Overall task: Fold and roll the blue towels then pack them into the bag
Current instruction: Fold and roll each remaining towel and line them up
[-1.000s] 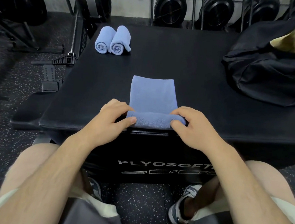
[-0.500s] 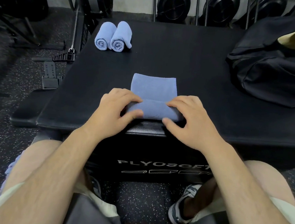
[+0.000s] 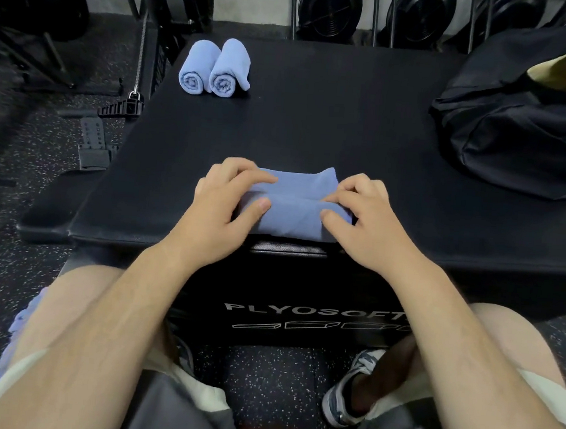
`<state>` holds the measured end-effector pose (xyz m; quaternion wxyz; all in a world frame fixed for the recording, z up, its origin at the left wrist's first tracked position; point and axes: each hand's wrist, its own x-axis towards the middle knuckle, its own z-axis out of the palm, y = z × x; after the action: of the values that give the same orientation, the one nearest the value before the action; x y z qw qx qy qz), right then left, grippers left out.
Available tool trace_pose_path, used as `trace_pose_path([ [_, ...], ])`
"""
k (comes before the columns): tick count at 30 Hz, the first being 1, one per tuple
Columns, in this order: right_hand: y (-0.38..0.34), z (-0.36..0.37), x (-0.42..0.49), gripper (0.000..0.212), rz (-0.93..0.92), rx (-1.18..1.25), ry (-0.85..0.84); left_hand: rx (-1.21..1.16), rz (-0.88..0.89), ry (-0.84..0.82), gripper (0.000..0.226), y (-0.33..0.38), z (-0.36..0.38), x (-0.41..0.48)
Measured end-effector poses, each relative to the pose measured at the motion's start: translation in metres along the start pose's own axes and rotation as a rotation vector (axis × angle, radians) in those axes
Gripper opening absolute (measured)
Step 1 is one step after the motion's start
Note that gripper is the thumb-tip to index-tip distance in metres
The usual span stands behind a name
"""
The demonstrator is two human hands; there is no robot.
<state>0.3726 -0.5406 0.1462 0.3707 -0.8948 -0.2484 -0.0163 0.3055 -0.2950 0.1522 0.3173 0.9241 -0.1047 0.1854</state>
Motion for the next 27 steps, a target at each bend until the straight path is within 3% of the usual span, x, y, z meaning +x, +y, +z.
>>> trace_pose_path([
  [3,-0.004,0.004,0.001,0.019,-0.046,0.032,0.076,0.163,0.154,0.086,0.018,0.004,0.006,0.002],
  [5,-0.009,0.002,-0.005,0.022,-0.150,0.024,0.132,0.178,0.113,0.050,0.019,0.000,0.005,0.003],
  [7,-0.008,-0.002,-0.009,0.033,-0.195,-0.016,0.075,0.172,0.060,-0.007,0.034,-0.008,0.004,0.004],
  [9,-0.005,-0.004,-0.007,0.038,-0.180,-0.047,0.019,0.164,0.044,-0.017,0.037,-0.013,0.005,0.006],
  [13,-0.003,-0.003,0.012,0.028,-0.152,-0.093,-0.011,0.192,0.017,0.034,0.032,-0.012,0.008,0.013],
  [16,-0.006,-0.004,0.028,0.020,-0.102,-0.097,-0.069,0.368,0.154,0.133,0.030,-0.002,0.009,0.015],
  [20,-0.005,-0.008,0.048,0.022,0.018,-0.086,-0.137,0.424,0.224,0.049,0.028,0.008,0.018,0.019],
  [24,-0.011,-0.003,0.055,0.017,-0.200,-0.253,0.173,0.378,0.104,-0.031,0.035,-0.005,0.019,0.046],
  [27,-0.013,0.008,0.051,0.038,-0.315,-0.360,0.088,0.317,0.006,-0.146,0.036,-0.021,0.018,0.065],
])
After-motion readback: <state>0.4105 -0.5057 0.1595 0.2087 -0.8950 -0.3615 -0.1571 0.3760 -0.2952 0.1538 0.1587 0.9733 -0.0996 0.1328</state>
